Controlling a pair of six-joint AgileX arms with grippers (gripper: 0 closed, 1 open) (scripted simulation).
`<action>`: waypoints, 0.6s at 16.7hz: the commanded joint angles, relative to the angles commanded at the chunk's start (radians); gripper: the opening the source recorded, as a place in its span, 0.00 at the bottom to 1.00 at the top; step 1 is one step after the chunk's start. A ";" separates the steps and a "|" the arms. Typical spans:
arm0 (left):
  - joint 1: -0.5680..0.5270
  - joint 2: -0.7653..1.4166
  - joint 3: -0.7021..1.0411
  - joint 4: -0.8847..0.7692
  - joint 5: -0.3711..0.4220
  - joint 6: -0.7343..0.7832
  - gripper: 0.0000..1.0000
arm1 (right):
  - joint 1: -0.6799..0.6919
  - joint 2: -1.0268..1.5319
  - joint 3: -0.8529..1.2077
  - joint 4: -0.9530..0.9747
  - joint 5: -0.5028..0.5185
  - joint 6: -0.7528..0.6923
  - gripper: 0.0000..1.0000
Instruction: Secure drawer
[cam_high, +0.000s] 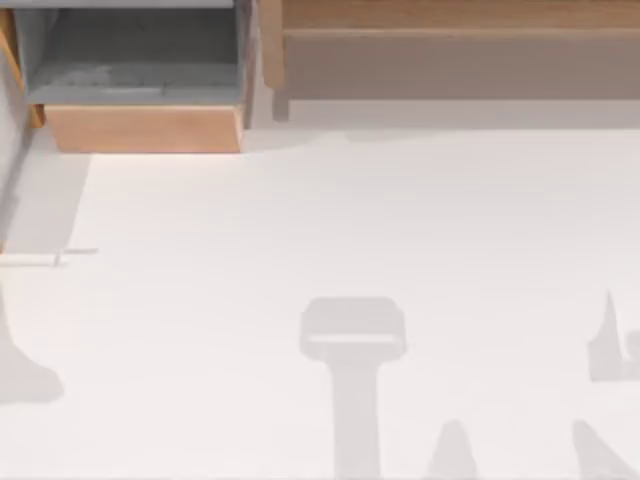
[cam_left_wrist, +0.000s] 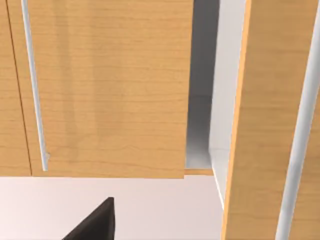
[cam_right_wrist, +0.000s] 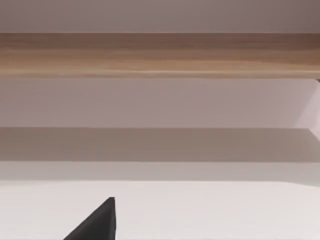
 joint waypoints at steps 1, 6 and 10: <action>0.006 0.010 0.007 0.002 0.014 0.012 1.00 | 0.000 0.000 0.000 0.000 0.000 0.000 1.00; 0.003 0.010 0.005 0.000 0.015 0.014 1.00 | 0.000 0.000 0.000 0.000 0.000 0.000 1.00; -0.030 0.030 0.054 -0.025 -0.020 0.014 1.00 | 0.000 0.000 0.000 0.000 0.000 0.000 1.00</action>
